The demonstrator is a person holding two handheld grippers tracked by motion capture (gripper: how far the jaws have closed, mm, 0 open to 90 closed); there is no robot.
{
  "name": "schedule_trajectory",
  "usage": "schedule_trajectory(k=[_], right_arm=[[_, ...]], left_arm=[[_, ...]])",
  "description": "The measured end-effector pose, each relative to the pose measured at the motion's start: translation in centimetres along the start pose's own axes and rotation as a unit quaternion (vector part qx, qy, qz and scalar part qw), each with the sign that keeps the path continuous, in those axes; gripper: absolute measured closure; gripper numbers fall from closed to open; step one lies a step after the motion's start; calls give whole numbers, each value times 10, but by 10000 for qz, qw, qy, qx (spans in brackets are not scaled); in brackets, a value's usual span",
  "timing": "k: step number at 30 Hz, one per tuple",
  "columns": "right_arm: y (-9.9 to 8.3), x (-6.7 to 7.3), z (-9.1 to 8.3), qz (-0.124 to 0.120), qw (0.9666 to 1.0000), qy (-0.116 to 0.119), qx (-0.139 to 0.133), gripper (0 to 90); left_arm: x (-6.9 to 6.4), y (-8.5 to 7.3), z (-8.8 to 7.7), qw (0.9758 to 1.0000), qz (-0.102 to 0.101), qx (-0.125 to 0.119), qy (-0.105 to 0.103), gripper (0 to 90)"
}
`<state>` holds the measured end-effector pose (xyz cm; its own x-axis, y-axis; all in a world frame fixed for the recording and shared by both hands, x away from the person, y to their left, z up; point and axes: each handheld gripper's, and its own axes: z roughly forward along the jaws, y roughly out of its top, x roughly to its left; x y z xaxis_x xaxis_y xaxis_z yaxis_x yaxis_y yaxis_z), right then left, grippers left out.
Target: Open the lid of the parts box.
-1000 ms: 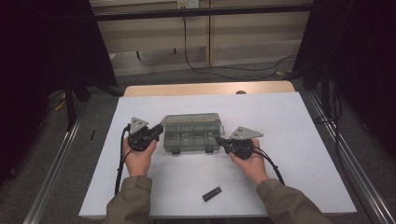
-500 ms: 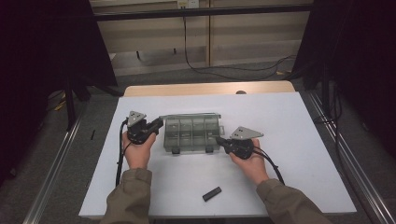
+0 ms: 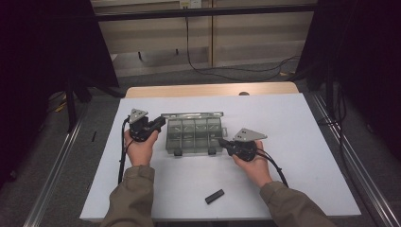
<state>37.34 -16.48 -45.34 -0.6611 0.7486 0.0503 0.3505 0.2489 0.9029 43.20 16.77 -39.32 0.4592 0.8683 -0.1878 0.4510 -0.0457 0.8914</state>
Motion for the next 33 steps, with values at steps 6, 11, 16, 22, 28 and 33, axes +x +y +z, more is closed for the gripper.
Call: schedule_trajectory(k=[6, 11, 16, 22, 28, 33], right_arm=[[0, 0, 0, 9, 10000, -6, -6, 900], [0, 0, 0, 1, 10000, -5, -3, 900], [0, 1, 0, -22, 10000, -25, 16, 900], [0, 1, 0, -27, 10000, -26, 21, 900], [1, 1, 0, -59, 10000, -29, 39, 900], [1, 1, -1, -42, 10000, 5, 52, 900]], left_arm=[[0, 5, 3, 10000, 24, 4, 40, 841], [1, 8, 6, 10000, 31, 21, 61, 841], [2, 11, 8, 10000, 38, 29, 77, 841], [3, 14, 10, 10000, 16, 34, 75, 842], [4, 17, 12, 10000, 23, 27, 92, 843], [5, 20, 14, 9999, 17, 29, 108, 844]])
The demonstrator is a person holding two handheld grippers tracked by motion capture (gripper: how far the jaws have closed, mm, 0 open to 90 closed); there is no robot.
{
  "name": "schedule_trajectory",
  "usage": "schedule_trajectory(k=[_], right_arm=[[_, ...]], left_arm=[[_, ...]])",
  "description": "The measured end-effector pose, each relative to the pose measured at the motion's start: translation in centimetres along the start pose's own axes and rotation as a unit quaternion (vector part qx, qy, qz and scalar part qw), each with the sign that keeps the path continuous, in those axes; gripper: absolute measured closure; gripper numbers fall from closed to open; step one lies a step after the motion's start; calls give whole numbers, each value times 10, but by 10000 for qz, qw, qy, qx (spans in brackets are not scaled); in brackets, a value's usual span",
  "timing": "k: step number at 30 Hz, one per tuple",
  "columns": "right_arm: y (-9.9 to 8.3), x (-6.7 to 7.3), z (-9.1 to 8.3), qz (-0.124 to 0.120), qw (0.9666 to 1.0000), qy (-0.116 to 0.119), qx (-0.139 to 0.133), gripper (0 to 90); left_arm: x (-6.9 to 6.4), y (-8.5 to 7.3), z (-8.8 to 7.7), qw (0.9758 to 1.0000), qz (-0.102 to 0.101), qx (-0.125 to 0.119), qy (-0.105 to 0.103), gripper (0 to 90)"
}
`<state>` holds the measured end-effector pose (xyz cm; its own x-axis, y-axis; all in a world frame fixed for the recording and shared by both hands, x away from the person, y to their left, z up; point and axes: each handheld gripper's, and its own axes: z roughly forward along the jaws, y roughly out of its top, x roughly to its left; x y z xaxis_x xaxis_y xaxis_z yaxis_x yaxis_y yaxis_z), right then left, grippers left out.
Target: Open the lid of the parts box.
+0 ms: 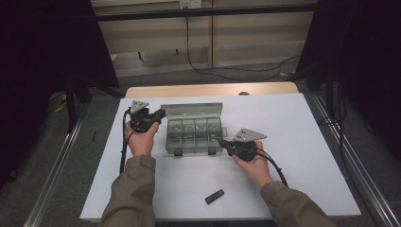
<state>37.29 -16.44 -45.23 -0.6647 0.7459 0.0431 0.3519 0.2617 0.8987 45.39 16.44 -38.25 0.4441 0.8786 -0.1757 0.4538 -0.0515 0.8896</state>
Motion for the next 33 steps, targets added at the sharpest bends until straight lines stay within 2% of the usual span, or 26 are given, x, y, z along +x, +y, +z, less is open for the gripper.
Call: schedule_trajectory(k=[33], right_arm=[[0, 0, 0, -16, 10000, 24, -7, 900]], left_arm=[[6, 12, 18, 9999, -105, 19, 83, 848]])
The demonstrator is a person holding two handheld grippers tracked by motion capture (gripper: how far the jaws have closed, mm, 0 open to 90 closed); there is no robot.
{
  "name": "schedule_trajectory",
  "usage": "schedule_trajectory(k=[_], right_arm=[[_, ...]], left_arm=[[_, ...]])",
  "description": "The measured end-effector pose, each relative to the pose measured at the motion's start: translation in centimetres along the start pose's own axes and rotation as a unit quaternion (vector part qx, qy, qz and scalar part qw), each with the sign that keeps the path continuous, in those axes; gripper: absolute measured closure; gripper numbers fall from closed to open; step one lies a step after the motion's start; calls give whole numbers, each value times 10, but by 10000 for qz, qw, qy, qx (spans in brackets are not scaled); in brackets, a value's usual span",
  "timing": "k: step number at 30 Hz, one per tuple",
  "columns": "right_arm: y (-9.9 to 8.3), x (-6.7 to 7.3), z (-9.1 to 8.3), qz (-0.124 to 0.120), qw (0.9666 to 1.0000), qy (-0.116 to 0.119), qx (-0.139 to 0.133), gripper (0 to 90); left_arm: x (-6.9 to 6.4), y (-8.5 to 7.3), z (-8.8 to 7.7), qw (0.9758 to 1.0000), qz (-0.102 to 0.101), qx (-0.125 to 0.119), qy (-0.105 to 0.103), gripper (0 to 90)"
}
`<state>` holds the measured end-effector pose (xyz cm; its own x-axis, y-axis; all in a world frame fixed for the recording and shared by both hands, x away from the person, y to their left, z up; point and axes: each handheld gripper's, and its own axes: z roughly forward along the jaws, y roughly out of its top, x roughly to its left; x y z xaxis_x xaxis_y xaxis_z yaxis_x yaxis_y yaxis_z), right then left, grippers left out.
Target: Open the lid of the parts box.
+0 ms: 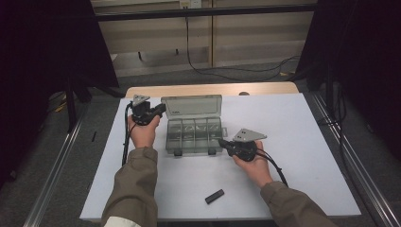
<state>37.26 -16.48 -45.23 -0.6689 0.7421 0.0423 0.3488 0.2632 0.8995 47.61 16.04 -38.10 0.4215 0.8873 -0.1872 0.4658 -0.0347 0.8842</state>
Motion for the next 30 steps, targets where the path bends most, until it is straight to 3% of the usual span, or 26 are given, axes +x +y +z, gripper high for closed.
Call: schedule_trajectory(k=[30], right_arm=[[-1, -1, 0, 42, 10000, 15, -28, 900]], left_arm=[[4, 5, 13, 10000, -39, -37, 78, 858]])
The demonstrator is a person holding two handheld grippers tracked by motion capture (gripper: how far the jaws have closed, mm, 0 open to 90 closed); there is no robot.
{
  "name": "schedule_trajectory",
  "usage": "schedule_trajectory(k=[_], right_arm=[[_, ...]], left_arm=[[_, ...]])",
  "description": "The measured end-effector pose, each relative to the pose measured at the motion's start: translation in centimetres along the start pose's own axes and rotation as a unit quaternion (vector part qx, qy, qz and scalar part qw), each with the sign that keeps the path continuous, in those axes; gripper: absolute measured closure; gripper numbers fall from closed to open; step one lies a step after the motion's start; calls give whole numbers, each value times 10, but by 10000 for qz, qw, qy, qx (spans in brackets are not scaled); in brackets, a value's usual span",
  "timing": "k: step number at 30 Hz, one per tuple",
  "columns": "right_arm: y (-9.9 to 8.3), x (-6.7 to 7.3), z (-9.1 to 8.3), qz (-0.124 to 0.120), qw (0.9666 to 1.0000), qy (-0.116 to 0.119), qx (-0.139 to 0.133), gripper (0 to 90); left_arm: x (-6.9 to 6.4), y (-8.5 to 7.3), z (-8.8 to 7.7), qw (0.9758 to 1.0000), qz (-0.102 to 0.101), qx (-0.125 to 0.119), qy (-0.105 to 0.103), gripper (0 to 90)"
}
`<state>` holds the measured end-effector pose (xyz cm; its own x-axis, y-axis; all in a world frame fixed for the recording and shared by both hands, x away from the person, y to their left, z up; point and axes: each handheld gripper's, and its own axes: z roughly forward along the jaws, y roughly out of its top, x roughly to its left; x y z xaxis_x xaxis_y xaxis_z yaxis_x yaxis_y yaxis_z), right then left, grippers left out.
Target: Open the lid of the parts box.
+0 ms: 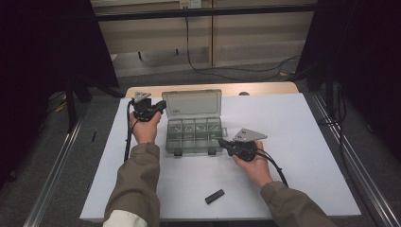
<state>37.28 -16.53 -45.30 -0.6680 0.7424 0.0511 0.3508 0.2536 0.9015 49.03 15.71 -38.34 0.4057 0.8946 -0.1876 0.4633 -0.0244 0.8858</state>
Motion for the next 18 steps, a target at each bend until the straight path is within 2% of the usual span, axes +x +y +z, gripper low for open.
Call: schedule_trajectory(k=[18], right_arm=[[-1, 0, 0, 12, 10000, -3, -17, 900]], left_arm=[[2, 2, 5, 10000, -24, -2, 30, 866]])
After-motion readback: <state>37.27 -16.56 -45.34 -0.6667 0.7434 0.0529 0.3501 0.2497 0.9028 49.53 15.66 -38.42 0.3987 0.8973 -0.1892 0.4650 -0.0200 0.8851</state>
